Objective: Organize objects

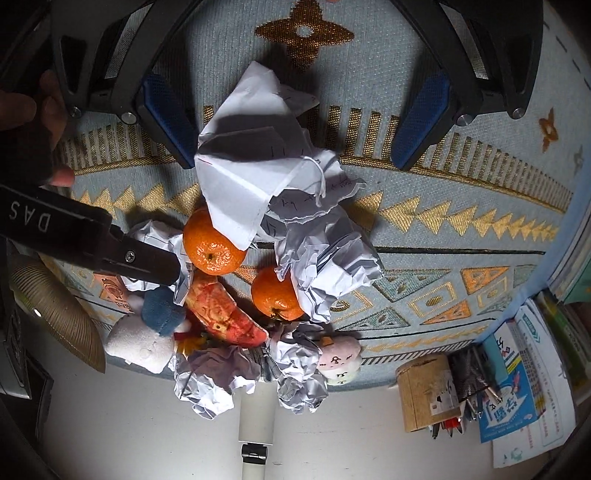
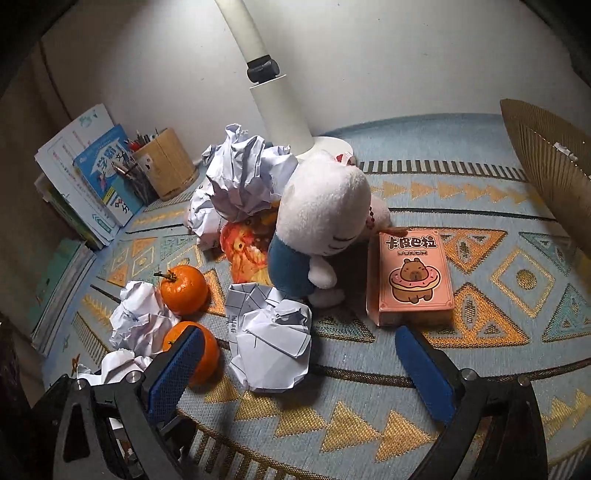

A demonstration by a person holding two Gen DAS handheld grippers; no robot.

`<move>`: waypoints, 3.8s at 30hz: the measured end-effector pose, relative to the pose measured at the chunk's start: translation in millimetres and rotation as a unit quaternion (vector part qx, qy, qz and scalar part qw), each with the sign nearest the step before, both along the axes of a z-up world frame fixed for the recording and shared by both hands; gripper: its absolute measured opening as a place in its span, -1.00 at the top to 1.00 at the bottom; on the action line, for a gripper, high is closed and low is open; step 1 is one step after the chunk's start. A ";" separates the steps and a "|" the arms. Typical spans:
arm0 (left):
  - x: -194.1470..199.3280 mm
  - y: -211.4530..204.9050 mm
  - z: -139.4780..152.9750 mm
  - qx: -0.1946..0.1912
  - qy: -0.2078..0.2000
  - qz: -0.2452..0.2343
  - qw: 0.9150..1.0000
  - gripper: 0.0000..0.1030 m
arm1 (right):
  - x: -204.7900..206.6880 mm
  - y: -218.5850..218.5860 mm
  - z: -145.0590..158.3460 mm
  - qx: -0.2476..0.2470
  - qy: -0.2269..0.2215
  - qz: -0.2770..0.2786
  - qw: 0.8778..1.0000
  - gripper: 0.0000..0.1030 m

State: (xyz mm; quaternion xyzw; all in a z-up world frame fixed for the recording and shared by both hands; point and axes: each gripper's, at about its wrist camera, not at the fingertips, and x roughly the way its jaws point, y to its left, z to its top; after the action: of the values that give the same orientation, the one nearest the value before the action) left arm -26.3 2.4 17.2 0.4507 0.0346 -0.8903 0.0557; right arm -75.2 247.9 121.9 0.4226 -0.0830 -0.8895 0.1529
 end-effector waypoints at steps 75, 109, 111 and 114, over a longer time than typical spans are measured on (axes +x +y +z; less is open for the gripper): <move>40.3 -35.3 31.6 0.092 0.145 0.025 0.985 0.06 | 11.2 8.7 12.8 -0.117 0.056 0.046 0.991 0.33; -190.8 259.9 101.9 0.050 0.176 -0.227 0.957 0.06 | -75.7 252.1 157.9 -0.056 0.175 -0.162 0.969 0.33; -197.5 262.0 93.3 0.054 0.157 -0.228 0.959 0.06 | -79.9 260.2 150.0 -0.057 0.167 -0.178 0.968 0.33; -199.5 261.6 88.3 0.051 0.155 -0.227 0.960 0.06 | -85.3 264.0 140.8 -0.067 0.157 -0.169 0.971 0.33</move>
State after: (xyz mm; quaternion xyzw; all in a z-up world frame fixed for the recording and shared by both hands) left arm -225.8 263.9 105.6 0.3053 -0.0147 -0.9355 -0.1772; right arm -160.4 511.9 262.7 0.2466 -0.1875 -0.9500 0.0391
